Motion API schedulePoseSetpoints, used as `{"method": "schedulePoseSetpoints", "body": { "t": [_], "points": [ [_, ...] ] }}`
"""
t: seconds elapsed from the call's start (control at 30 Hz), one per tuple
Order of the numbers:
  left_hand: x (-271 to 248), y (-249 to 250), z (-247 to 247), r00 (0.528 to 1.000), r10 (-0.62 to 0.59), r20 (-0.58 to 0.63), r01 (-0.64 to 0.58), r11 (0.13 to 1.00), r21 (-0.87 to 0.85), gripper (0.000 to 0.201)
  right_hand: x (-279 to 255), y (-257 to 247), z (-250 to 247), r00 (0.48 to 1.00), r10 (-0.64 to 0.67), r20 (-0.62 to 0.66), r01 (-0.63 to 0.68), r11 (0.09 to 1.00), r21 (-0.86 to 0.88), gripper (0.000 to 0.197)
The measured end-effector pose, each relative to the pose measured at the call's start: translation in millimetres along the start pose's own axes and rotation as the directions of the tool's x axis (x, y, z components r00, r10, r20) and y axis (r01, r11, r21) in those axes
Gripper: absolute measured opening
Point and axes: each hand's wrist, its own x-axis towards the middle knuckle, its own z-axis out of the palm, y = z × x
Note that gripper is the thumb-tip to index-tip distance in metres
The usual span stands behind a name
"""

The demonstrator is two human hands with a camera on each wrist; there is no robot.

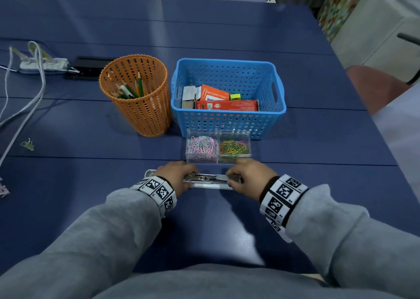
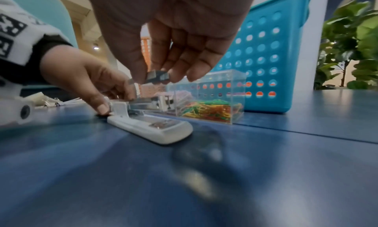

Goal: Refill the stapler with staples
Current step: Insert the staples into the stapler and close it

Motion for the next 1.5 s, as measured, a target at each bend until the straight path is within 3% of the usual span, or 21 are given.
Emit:
{"method": "schedulePoseSetpoints", "body": {
  "t": [0.17,0.53,0.67,0.83,1.0,1.23,1.33,1.5],
  "points": [
    [-2,0,1,1.0,0.009,-0.003,-0.009,1.0,-0.003,0.033,6,-4,3,0.999,-0.004,0.037,0.007,0.996,-0.09,0.024],
    [0,-4,2,1.0,0.027,0.004,-0.027,1.0,0.002,0.037,14,-5,3,0.995,0.01,0.096,0.001,0.994,-0.109,0.025],
    [-4,-23,-8,0.994,-0.099,0.033,0.095,0.99,0.107,0.057,13,-2,4,0.994,0.04,0.101,-0.032,0.996,-0.084,0.025],
    [-16,-48,-24,0.974,-0.226,0.012,0.221,0.959,0.178,0.037,8,5,4,0.988,0.1,0.115,-0.092,0.993,-0.076,0.028],
    [-26,-43,-45,0.984,-0.167,-0.061,0.166,0.986,-0.024,0.03,8,9,4,0.98,0.169,0.102,-0.17,0.986,-0.001,0.029],
    [-22,-1,-67,0.977,0.077,-0.197,-0.101,0.989,-0.112,0.031,10,12,11,0.967,0.236,0.097,-0.244,0.967,0.077,0.036],
    [-10,16,-59,0.977,0.123,-0.172,-0.155,0.969,-0.192,0.037,9,14,15,0.959,0.265,0.096,-0.275,0.954,0.121,0.037],
    [4,44,-31,0.985,0.172,-0.022,-0.172,0.957,-0.233,0.038,10,18,19,0.948,0.306,0.089,-0.318,0.93,0.186,0.037]
  ]
}}
